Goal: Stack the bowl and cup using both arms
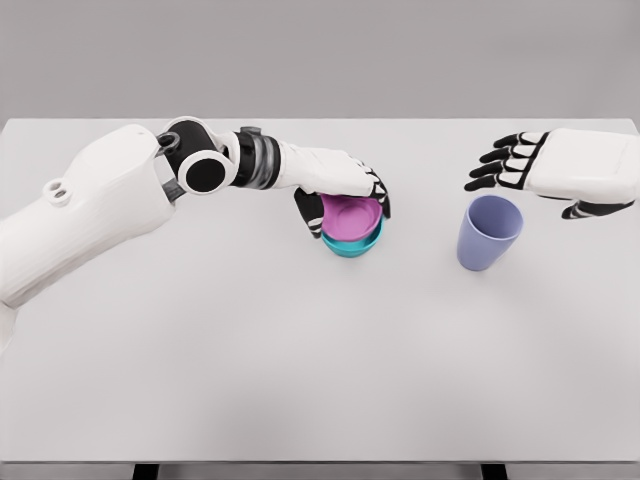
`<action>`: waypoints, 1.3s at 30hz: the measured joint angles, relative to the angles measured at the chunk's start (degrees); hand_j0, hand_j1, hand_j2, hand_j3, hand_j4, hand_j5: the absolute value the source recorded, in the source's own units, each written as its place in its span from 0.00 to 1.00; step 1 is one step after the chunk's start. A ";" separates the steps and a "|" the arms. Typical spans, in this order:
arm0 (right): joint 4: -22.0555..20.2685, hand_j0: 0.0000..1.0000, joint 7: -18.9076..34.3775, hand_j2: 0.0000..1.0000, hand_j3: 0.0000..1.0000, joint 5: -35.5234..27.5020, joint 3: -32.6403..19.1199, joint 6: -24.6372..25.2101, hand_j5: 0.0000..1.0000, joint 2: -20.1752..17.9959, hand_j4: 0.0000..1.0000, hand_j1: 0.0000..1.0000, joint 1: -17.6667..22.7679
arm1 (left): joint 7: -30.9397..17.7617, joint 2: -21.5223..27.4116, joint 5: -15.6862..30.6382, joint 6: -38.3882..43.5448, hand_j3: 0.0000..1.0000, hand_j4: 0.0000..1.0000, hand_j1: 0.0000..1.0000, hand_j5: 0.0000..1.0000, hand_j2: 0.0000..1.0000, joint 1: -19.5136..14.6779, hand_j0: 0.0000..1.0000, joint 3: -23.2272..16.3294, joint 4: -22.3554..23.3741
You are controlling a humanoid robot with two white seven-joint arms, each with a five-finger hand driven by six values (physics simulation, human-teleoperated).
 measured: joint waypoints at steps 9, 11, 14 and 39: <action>0.00 1.00 0.00 1.00 1.00 0.00 0.17 0.00 1.00 0.20 1.00 1.00 -0.18 | -0.05 0.00 0.07 -0.30 1.00 1.00 1.00 1.00 1.00 0.18 1.00 0.02 -0.29; 0.00 1.00 0.00 1.00 1.00 0.00 0.20 0.00 1.00 0.21 1.00 1.00 -0.18 | -0.05 0.00 0.07 -0.34 1.00 1.00 1.00 1.00 1.00 0.18 1.00 0.04 -0.42; 0.00 1.00 0.00 1.00 1.00 0.03 0.39 0.00 1.00 0.22 1.00 1.00 -0.18 | -0.05 0.12 0.19 -0.64 1.00 1.00 1.00 1.00 1.00 0.00 1.00 0.13 -0.59; 0.53 1.00 0.00 1.00 1.00 3.00 3.26 0.00 1.00 2.28 1.00 1.00 -1.06 | -0.07 18.40 14.95 -20.73 1.00 1.00 1.00 1.00 1.00 45.43 1.00 59.66 -14.10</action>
